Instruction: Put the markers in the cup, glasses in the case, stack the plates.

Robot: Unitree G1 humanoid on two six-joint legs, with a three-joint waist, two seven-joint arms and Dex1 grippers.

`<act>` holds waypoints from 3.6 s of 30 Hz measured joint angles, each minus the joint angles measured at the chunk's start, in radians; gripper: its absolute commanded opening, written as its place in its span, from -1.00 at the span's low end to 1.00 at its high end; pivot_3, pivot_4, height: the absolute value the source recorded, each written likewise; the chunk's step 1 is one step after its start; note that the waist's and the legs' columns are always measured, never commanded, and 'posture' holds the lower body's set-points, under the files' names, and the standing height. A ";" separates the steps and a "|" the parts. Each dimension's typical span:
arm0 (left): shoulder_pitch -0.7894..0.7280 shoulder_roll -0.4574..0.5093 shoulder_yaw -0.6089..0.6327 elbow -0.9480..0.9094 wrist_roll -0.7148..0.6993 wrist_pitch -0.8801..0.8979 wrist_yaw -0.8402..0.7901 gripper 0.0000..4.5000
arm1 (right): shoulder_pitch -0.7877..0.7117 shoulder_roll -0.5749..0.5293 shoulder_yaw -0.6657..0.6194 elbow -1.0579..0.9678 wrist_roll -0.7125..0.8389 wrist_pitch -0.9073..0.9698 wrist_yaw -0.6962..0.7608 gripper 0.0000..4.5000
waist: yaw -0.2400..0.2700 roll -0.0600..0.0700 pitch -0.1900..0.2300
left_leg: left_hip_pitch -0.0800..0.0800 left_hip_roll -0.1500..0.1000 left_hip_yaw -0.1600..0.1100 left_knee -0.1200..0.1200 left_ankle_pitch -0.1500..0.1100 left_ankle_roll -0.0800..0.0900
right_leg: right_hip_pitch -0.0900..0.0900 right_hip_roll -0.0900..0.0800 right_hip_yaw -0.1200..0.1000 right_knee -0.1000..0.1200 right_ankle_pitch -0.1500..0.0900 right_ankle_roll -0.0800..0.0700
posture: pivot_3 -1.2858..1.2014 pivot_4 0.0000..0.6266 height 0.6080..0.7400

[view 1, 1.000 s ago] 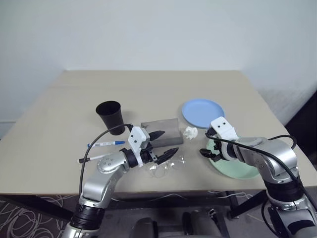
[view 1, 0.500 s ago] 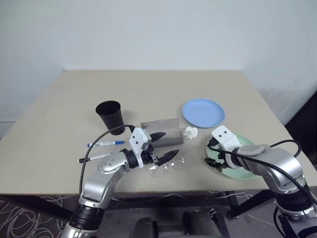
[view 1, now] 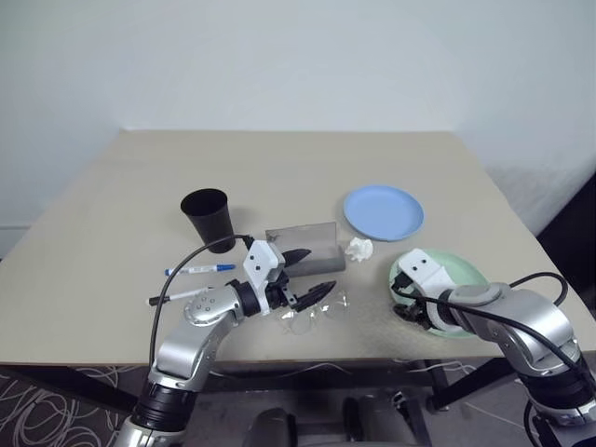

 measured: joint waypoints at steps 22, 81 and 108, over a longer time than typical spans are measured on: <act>-0.002 0.002 0.001 0.002 0.004 0.000 0.003 1.00 | 0.007 -0.035 0.015 0.016 -0.028 -0.074 -0.032 -0.99 | 0.000 0.000 0.000 | -0.004 0.005 -0.002 0.000 0.000 0.000 | 0.000 -0.001 -0.011 -0.010 0.000 0.000 | 0.03 -1.00 1.00; -0.040 0.079 0.049 0.059 0.005 -0.020 0.014 1.00 | -0.408 0.115 0.008 1.089 -0.355 -1.433 0.554 0.08 | 0.000 0.000 -0.001 | 0.007 -0.003 0.005 0.002 -0.002 0.009 | 0.003 0.003 0.013 0.007 0.002 0.002 | 0.03 -1.00 1.00; -0.033 0.147 0.078 0.054 -0.006 0.042 -0.072 1.00 | -0.317 0.261 0.052 1.144 -0.425 -1.273 0.419 -0.35 | -0.001 0.001 -0.001 | 0.007 -0.003 0.008 0.002 -0.002 0.009 | 0.002 0.003 0.014 0.008 0.002 0.002 | 0.03 -1.00 1.00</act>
